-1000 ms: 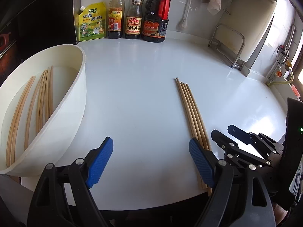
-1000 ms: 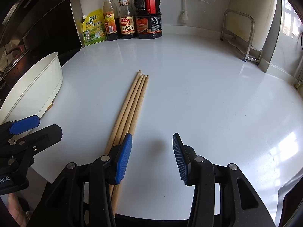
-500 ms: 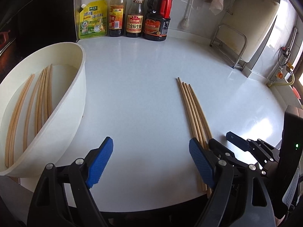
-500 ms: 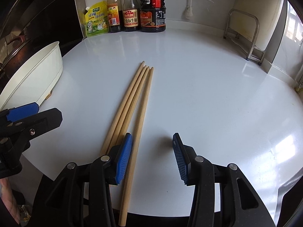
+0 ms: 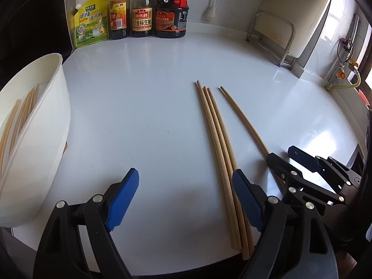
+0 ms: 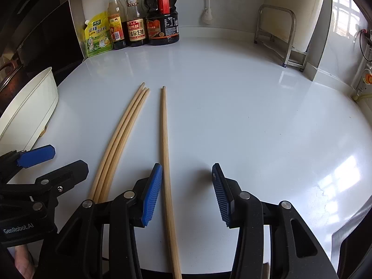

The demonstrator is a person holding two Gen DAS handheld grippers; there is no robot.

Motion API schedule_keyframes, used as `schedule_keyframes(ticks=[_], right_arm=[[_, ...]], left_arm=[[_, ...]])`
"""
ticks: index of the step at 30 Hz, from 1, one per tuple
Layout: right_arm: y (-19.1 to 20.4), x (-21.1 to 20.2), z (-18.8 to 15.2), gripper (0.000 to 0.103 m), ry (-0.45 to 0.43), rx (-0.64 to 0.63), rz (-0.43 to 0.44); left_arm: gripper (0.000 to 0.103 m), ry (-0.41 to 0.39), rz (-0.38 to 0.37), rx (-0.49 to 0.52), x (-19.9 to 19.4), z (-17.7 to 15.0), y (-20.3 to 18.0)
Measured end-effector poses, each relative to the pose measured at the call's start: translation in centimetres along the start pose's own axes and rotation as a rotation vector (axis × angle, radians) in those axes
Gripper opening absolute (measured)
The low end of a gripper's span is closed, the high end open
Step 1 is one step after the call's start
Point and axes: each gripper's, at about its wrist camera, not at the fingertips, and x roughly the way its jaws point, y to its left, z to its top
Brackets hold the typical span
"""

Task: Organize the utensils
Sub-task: 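Close the left tool on one chopstick while the right tool grasps another chopstick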

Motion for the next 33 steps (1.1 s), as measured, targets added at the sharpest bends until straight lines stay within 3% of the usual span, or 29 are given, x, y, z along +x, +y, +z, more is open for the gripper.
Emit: schedule_keyframes(ticks=[16,23,33], right_arm=[[-1.3,-0.2,0.1,0.043,-0.012,0.027,0.019],[-1.5,-0.2,0.2,0.044,-0.013,0.031,0.015],[-0.3,0.2,0.3,0.046,-0.006,-0.038,-0.021]], left_arm=[[0.085,0.015,0.047,0.014,1.1,-0.1,-0.7],[0.085,0.015,0.102,0.042,1.5,-0.2,-1.0],[0.086,0.022,0.122,0.029,2.5,1.2,-0.4]])
